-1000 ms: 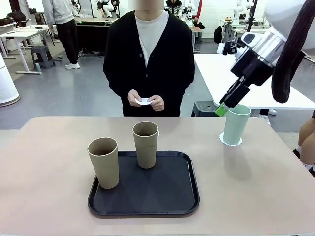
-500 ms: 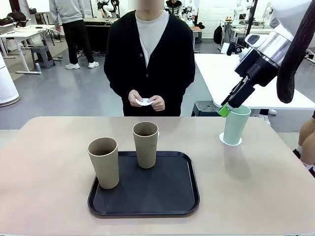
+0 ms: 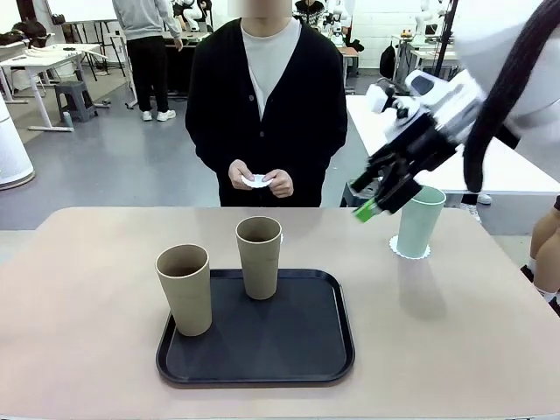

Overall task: Place coasters on the table and set cups on them.
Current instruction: Take one Reusable plastic cup from the Flat Tray and place it on a coaster set by the human.

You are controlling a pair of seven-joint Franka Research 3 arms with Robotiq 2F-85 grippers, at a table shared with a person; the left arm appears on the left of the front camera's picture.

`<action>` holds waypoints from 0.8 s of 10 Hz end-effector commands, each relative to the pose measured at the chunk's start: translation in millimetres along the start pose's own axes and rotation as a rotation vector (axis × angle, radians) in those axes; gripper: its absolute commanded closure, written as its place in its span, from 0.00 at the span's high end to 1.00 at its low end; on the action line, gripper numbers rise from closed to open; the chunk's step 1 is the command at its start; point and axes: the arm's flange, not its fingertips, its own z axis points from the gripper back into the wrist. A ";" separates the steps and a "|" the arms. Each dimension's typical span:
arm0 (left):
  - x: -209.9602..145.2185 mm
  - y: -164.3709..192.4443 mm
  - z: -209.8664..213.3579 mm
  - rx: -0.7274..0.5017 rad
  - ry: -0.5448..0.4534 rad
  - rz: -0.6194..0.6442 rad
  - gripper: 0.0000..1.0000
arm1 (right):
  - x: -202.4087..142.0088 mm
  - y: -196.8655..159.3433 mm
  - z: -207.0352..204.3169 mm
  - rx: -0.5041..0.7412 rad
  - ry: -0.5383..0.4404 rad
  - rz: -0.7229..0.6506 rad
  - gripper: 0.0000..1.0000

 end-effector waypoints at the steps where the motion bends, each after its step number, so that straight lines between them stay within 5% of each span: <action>1: -0.5 0.0 0.7 -0.014 -0.004 -0.007 1.00 | -28.2 -10.2 -64.2 0.011 -0.265 0.095 1.00; 3: -0.5 0.0 0.7 -0.014 -0.004 -0.007 1.00 | -54.1 -10.4 -84.7 0.073 -0.433 0.074 1.00; 5: -0.5 0.0 0.7 -0.014 -0.004 -0.007 1.00 | -68.8 -1.2 -99.6 0.007 -0.523 0.043 1.00; 8: -0.5 0.0 0.7 -0.014 -0.004 -0.007 1.00 | -82.7 -3.2 -112.9 -0.004 -0.527 0.005 1.00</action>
